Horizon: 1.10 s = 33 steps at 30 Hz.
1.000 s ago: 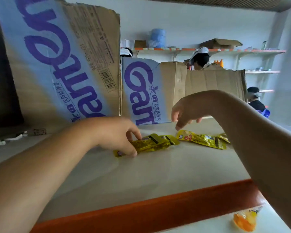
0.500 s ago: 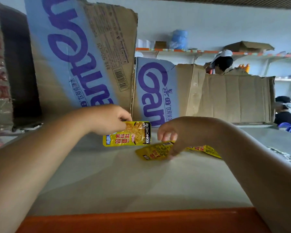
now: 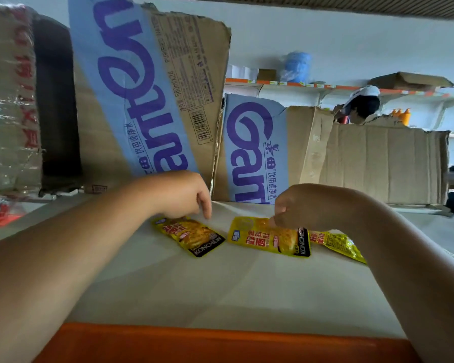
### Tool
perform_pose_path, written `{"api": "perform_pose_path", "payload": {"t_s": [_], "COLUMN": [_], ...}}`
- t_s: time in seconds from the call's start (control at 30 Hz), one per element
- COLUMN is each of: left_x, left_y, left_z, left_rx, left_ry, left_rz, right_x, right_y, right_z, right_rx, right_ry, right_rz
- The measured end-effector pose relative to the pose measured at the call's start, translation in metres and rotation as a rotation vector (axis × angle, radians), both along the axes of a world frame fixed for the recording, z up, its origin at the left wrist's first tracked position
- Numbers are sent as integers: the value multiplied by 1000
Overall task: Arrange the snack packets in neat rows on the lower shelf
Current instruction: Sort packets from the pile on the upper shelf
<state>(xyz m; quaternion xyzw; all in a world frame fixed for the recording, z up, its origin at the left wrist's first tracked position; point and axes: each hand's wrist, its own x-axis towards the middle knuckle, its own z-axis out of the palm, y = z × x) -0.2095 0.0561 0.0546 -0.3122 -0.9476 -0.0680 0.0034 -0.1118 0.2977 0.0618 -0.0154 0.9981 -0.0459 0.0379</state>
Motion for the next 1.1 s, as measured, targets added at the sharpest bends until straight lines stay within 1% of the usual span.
{"api": "perform_pose_path", "payload": {"t_s": [0.03, 0.1, 0.17, 0.23, 0.27, 0.37, 0.43, 0.6, 0.77, 0.83, 1.1], "left_x": [5, 14, 23, 34, 35, 38, 37, 28, 26, 26, 33], "left_y": [1, 5, 7, 8, 8, 8, 8, 9, 11, 10, 10], "left_z": [3, 9, 8, 6, 6, 8, 9, 5, 5, 3, 7], "left_rx": [-7, -140, -343, -399, -381, -270, -213, -202, -258, -252, -223], "left_ry": [12, 24, -36, -107, -107, -73, -96, -92, -90, -101, -101], "left_rz": [25, 120, 262, 296, 258, 16, -49, 4, 91, 109, 59], "right_x": [1, 3, 5, 7, 9, 10, 11, 9, 9, 7, 6], "right_y": [0, -3, -8, -13, -14, -14, -15, -15, -15, -14, -13], "right_z": [0, 0, -1, 0, 0, 1, 0, -2, -3, -3, -5], "right_rx": [8, -3, -22, -14, -5, -7, -1, -1, -2, -2, -1], "right_ry": [-22, -49, -91, -119, -115, -97, -92, -37, -46, -59, -64], "right_rz": [-9, 16, 62, 95, 107, 121, 116, 84, 78, 75, 52]}}
